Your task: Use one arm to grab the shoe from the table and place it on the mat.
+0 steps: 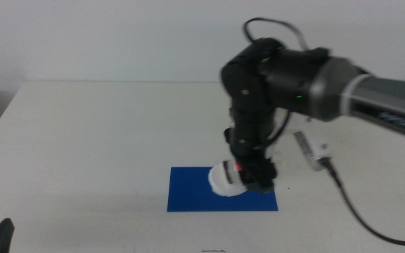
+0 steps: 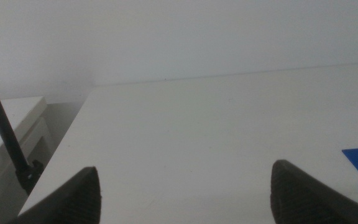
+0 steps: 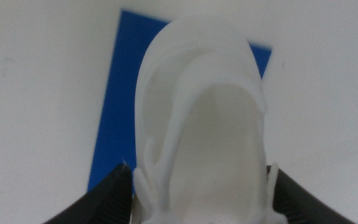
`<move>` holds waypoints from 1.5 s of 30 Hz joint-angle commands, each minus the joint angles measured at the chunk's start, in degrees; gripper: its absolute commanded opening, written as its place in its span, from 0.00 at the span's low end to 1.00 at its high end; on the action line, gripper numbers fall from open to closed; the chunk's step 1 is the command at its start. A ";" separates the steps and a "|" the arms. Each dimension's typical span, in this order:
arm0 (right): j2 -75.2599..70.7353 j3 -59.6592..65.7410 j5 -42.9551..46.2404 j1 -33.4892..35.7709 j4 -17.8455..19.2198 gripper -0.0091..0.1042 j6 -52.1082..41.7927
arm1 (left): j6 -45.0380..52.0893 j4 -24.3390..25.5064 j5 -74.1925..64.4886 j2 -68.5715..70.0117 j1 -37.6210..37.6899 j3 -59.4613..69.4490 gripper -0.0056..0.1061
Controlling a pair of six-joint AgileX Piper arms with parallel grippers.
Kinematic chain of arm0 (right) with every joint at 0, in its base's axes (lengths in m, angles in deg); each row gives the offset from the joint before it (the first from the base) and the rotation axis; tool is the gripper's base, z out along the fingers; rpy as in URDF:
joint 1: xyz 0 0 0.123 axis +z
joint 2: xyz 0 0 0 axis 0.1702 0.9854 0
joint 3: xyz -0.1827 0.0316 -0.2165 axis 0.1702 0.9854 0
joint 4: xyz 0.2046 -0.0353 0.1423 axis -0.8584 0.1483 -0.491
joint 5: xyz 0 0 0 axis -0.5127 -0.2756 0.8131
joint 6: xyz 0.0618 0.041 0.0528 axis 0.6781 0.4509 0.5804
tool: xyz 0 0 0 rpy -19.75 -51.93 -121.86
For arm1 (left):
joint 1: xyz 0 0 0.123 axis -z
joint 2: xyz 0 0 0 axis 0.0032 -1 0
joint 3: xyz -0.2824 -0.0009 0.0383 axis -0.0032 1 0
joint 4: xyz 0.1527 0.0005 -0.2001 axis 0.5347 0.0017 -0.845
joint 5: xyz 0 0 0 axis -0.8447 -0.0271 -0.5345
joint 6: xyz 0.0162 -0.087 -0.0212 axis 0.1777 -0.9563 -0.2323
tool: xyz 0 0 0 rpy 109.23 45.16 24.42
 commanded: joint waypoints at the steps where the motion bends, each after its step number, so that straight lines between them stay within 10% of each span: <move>1: -0.17 -4.63 -3.68 0.41 -0.05 0.07 2.16 | -0.84 -0.49 4.80 1.09 0.33 -0.19 0.89; 8: 7.56 -15.85 -6.28 0.41 -9.67 0.07 2.09 | -0.84 -0.49 4.80 1.10 0.28 -0.19 0.89; 43: 12.20 -16.17 -4.51 -2.35 -6.80 0.07 2.09 | -0.84 -0.49 4.80 1.10 0.28 -0.19 0.89; 44: 12.31 -16.17 -3.21 -2.35 -6.33 0.61 2.09 | -0.84 -0.49 4.80 1.10 0.28 -0.19 0.89; 45: 12.31 -16.17 -3.22 -2.35 -6.33 0.68 2.09 | -0.84 -0.49 4.80 1.10 0.28 -0.19 0.89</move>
